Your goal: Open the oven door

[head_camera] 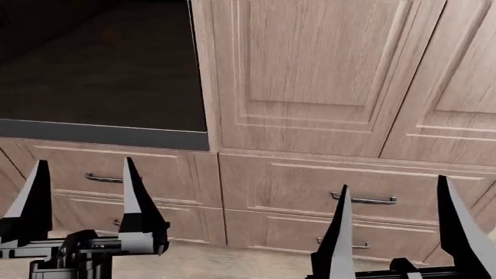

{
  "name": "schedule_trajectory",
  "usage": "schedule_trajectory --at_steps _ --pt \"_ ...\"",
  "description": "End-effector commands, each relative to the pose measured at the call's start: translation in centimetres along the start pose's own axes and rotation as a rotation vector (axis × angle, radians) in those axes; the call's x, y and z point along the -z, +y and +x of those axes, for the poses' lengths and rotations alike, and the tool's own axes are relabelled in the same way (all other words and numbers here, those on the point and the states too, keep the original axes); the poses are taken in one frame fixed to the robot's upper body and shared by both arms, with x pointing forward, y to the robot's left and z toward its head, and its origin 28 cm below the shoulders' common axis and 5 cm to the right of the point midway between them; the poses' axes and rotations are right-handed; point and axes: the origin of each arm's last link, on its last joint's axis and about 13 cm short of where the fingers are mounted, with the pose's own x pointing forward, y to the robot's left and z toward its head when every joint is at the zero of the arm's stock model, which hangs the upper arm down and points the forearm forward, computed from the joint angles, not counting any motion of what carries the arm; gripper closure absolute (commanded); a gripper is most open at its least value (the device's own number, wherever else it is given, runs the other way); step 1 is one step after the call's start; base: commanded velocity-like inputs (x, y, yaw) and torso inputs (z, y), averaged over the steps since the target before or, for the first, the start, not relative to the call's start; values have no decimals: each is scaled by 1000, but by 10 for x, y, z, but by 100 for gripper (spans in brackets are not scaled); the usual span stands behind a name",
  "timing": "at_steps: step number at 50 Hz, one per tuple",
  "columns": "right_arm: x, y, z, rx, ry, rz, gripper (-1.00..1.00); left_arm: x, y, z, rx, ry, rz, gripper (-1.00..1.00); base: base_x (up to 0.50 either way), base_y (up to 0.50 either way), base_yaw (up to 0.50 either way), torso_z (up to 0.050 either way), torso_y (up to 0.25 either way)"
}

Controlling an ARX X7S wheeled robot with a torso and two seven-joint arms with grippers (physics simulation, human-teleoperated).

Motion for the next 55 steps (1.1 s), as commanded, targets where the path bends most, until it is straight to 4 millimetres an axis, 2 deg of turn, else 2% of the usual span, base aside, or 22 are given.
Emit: schedule_trajectory --at_steps 1,55 --pt "0 0 0 0 -2 3 -100 0 0 0 -1 -1 0 -100 0 0 500 0 0" --pt "0 0 0 -6 -7 6 -100 -1 1 -1 -2 -4 2 -100 0 0 500 0 0"
